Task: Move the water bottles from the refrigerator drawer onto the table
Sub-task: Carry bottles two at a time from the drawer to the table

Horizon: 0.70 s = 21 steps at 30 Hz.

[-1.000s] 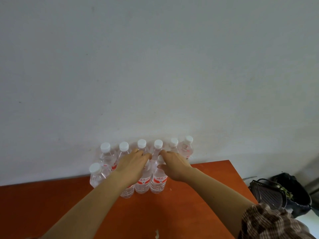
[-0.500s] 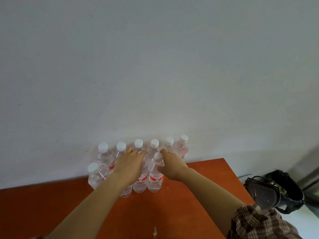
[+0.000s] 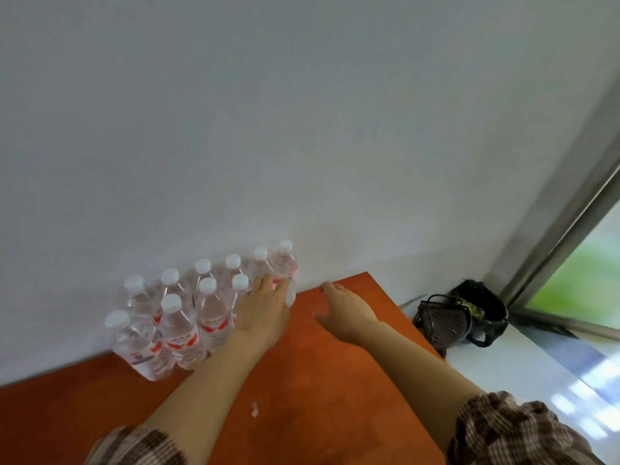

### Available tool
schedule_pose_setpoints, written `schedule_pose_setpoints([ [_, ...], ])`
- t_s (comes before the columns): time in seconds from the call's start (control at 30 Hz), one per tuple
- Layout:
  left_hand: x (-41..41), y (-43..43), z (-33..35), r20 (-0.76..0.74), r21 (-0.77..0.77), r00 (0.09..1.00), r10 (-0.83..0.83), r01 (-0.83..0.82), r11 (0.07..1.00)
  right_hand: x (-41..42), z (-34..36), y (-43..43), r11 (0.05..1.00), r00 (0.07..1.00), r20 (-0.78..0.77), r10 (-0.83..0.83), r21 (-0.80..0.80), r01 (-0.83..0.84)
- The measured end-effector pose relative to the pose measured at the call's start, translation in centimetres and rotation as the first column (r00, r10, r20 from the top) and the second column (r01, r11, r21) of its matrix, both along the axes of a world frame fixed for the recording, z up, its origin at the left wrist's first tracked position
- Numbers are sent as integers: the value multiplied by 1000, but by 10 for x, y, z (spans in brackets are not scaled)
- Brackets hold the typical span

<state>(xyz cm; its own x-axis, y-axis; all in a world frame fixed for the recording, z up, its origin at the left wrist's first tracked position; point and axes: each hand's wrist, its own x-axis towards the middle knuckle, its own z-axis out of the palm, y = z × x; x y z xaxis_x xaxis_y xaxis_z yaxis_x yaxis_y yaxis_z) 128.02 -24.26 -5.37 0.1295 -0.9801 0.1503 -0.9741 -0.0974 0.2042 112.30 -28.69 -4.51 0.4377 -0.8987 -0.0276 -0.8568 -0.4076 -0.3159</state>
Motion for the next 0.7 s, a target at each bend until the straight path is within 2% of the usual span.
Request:
schedule_pose_setpoints([
  [0.13, -88, 7, -4, -49, 100, 995, -82, 86, 991, -92, 10, 30, 993, 992, -55, -118, -28, 116],
  [0.3, -217, 30, 3, -56, 92, 972, -229, 233, 968, -227, 13, 86, 956, 948, -135, -287, -100, 276],
  [0.53, -427, 118, 12, -124, 107, 890, -439, 451, 886, -423, 12, 209, 829, 812, -173, -558, -155, 537],
  [0.7, -572, 198, 14, -67, 80, 764, -641, 645, 760, -554, 16, 316, 699, 668, -208, -714, -157, 698],
])
